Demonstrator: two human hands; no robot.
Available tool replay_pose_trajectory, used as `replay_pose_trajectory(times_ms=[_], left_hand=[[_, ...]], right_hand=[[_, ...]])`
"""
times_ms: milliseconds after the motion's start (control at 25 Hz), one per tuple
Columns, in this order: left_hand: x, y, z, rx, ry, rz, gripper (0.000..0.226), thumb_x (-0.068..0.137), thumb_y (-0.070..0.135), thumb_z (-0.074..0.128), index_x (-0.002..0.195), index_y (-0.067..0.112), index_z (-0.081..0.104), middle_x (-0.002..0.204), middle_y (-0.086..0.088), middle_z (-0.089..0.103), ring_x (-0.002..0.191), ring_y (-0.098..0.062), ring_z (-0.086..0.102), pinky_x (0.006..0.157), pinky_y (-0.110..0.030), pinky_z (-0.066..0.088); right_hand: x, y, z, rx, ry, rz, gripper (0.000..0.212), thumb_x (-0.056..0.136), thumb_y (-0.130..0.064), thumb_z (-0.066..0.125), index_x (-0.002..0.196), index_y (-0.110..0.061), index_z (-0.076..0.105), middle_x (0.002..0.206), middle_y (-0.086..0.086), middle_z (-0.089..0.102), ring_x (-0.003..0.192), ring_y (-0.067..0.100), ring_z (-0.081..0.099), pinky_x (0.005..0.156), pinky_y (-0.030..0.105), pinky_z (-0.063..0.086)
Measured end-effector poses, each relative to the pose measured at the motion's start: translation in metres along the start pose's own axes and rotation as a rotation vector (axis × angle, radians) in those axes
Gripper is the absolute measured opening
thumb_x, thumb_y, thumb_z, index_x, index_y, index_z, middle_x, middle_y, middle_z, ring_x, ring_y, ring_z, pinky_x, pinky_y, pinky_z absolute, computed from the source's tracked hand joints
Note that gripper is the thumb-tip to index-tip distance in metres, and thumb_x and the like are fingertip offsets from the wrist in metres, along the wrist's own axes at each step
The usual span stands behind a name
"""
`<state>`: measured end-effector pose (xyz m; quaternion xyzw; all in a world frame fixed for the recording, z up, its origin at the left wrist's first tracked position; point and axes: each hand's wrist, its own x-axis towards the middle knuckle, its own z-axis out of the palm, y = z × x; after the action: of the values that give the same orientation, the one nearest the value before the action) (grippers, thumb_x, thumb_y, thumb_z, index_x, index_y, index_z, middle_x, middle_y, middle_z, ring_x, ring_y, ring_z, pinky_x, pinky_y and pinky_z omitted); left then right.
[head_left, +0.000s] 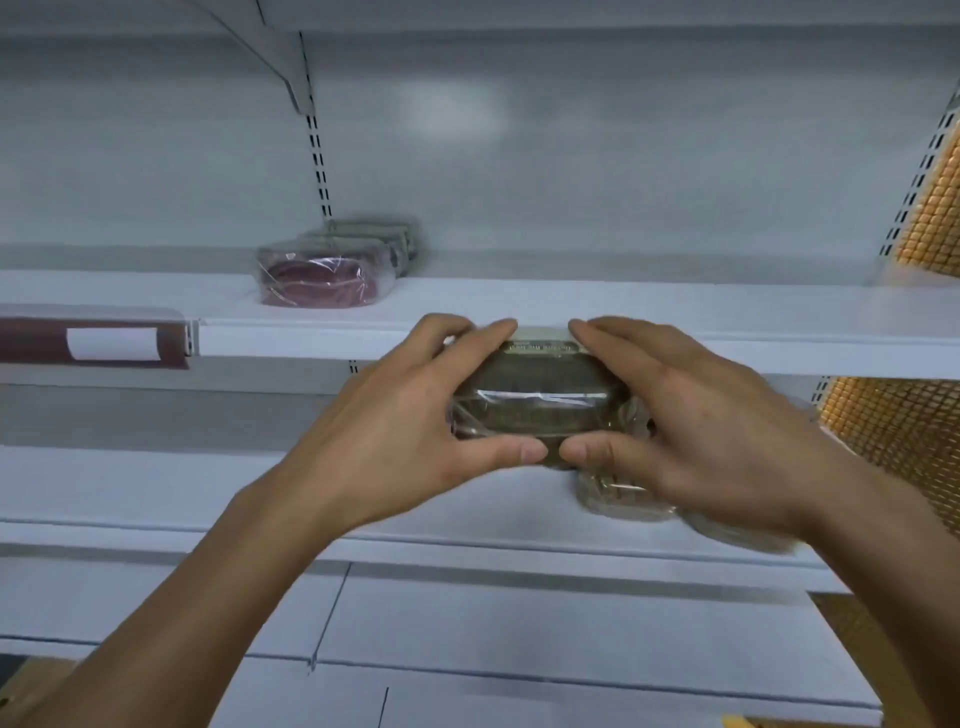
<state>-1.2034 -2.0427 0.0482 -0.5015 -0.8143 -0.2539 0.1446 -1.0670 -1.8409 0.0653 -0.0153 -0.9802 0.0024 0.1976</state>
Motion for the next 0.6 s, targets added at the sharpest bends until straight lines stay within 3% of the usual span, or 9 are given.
replay_pose_trajectory(times_ms=[120,240,440,600], left_hand=[[0.027,-0.01,-0.006,-0.089,0.076,-0.005,0.088,0.069,0.073,0.07,0.146,0.047,0.037,0.142,0.023,0.036,0.125,0.001,0.044,0.107,-0.022,0.037],[0.055,-0.023,-0.001,-0.095,0.094,-0.017,0.083,0.074,0.061,0.074,0.147,0.04,0.041,0.144,0.016,0.04,0.125,0.0,0.044,0.103,-0.015,0.033],[0.09,-0.055,0.015,-0.035,0.065,-0.08,0.081,0.08,0.067,0.065,0.15,0.041,0.033,0.152,0.006,0.035,0.129,-0.012,0.047,0.11,-0.034,0.039],[0.112,-0.065,0.022,0.042,0.079,-0.15,0.073,0.089,0.058,0.06,0.152,0.037,0.03,0.155,0.001,0.029,0.134,-0.021,0.044,0.109,-0.042,0.04]], right_hand=[[0.027,0.007,-0.01,0.024,0.046,0.027,0.09,0.079,-0.073,0.046,0.155,-0.035,0.016,0.159,-0.013,0.022,0.143,0.009,0.021,0.112,0.034,0.03],[0.057,0.021,-0.003,0.027,0.062,0.037,0.089,0.083,-0.07,0.051,0.155,-0.031,0.019,0.158,-0.007,0.027,0.144,0.015,0.024,0.111,0.037,0.031],[0.104,0.042,0.022,0.051,0.044,0.048,0.085,0.088,-0.066,0.052,0.156,-0.026,0.019,0.16,-0.001,0.025,0.146,0.019,0.022,0.114,0.04,0.029],[0.137,0.056,0.032,0.092,0.02,0.063,0.079,0.091,-0.062,0.05,0.155,-0.026,0.02,0.162,0.002,0.019,0.147,0.021,0.012,0.116,0.041,0.025]])
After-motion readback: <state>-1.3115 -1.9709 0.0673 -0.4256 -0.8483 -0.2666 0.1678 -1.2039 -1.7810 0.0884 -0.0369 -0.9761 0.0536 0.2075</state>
